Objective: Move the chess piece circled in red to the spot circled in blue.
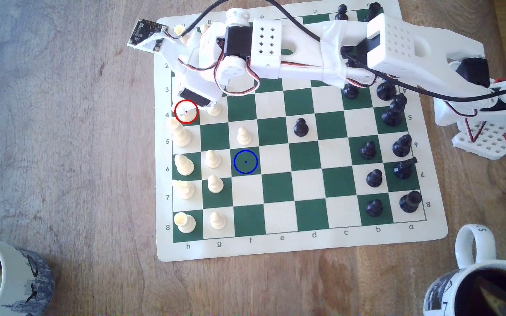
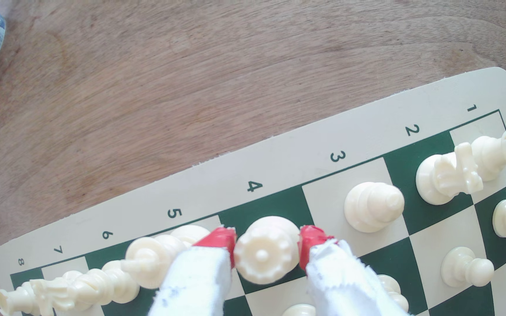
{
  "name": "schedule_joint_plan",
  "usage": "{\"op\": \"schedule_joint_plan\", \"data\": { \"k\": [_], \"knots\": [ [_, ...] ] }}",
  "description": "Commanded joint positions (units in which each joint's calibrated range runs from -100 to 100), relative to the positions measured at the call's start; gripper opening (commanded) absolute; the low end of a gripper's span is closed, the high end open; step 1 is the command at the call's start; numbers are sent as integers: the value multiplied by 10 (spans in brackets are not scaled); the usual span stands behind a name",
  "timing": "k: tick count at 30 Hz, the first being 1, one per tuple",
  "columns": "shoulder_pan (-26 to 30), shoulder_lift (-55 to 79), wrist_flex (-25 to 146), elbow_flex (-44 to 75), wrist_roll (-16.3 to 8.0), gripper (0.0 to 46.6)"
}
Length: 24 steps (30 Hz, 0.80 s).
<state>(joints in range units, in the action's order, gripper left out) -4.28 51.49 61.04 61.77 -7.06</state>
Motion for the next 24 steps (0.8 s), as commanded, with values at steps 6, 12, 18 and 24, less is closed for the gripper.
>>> {"op": "schedule_joint_plan", "data": {
  "k": [6,12,18,24],
  "knots": [
    [2,-78,-16,8,4,50],
    [3,-107,-22,8,4,19],
    [6,-169,-14,0,4,15],
    [15,-299,-16,-153,2,15]
  ]
}}
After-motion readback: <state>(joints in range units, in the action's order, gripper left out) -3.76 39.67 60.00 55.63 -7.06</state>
